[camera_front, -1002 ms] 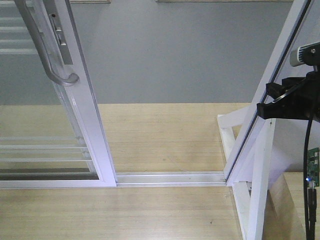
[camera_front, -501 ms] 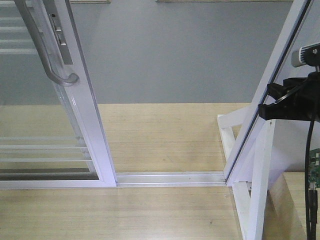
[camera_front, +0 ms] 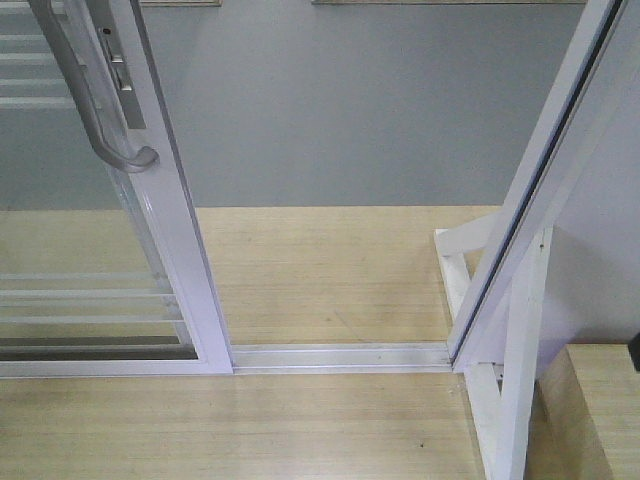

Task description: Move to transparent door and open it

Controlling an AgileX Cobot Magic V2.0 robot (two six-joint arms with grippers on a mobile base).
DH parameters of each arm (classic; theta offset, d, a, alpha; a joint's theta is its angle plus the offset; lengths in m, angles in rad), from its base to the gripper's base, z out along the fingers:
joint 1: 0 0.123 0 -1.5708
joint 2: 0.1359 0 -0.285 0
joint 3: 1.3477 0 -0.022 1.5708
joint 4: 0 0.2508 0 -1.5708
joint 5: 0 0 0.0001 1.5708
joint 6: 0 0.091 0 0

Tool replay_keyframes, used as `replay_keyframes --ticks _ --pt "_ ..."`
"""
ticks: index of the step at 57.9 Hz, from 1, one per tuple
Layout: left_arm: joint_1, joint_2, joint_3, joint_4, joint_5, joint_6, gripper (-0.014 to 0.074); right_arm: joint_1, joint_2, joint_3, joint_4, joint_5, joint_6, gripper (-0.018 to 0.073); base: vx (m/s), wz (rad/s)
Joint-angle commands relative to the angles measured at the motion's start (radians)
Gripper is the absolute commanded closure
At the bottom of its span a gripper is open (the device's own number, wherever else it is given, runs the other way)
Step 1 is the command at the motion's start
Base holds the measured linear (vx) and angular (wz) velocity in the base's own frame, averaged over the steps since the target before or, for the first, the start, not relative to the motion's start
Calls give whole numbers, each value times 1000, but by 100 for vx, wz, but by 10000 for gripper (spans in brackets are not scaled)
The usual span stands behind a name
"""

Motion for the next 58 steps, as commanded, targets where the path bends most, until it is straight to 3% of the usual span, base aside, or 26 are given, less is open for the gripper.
replay_keyframes --ticks 1,5,13,21,58 --pt "-5 19 13 -10 -79 -3 603 -9 -106 39 25 -19 -36 571 0 0" --pt "-5 19 13 -10 -79 -3 603 -9 -192 89 44 17 -33 568 0 0" --pt "-5 19 13 -10 -79 -3 603 -9 -371 85 39 224 -43 567 0 0" --pt "-5 21 13 -10 -79 -3 603 -8 -350 85 43 292 -40 567 0 0" --pt "-5 21 13 -10 -79 -3 603 -8 -350 85 43 313 -40 565 0 0"
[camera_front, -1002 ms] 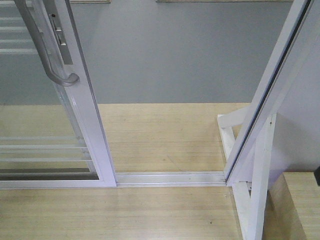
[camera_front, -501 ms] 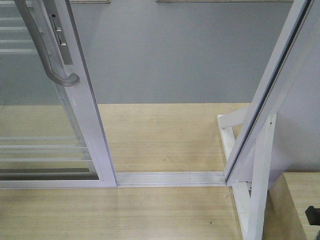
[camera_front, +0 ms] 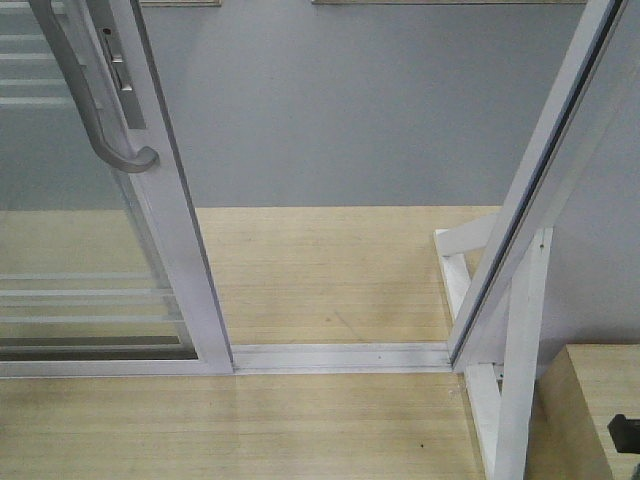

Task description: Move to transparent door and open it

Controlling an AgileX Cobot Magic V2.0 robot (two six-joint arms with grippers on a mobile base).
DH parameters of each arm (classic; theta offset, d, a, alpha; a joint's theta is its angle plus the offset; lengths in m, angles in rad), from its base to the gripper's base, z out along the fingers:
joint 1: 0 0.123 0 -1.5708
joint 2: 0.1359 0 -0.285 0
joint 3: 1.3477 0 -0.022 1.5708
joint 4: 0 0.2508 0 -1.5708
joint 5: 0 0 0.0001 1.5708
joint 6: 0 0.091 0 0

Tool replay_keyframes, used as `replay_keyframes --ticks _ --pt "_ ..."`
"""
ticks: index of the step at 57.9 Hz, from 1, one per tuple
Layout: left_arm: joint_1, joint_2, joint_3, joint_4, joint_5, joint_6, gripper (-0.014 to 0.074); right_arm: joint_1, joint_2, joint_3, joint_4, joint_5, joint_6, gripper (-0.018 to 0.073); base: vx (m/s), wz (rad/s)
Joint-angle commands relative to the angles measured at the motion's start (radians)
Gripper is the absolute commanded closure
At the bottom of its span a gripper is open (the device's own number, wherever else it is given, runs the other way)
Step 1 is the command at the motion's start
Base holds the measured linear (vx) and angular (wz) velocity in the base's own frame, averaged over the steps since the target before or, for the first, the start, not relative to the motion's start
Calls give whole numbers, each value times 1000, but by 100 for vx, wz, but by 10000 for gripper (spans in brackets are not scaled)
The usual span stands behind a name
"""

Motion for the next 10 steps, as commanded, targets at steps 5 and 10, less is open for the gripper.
replay_keyframes --ticks 5,10 --pt "-5 21 13 -10 -80 -3 603 -4 -4 5 -1 -81 -4 565 0 0" --pt "-5 21 13 -10 -80 -3 603 -4 -4 5 -1 -81 -5 565 0 0"
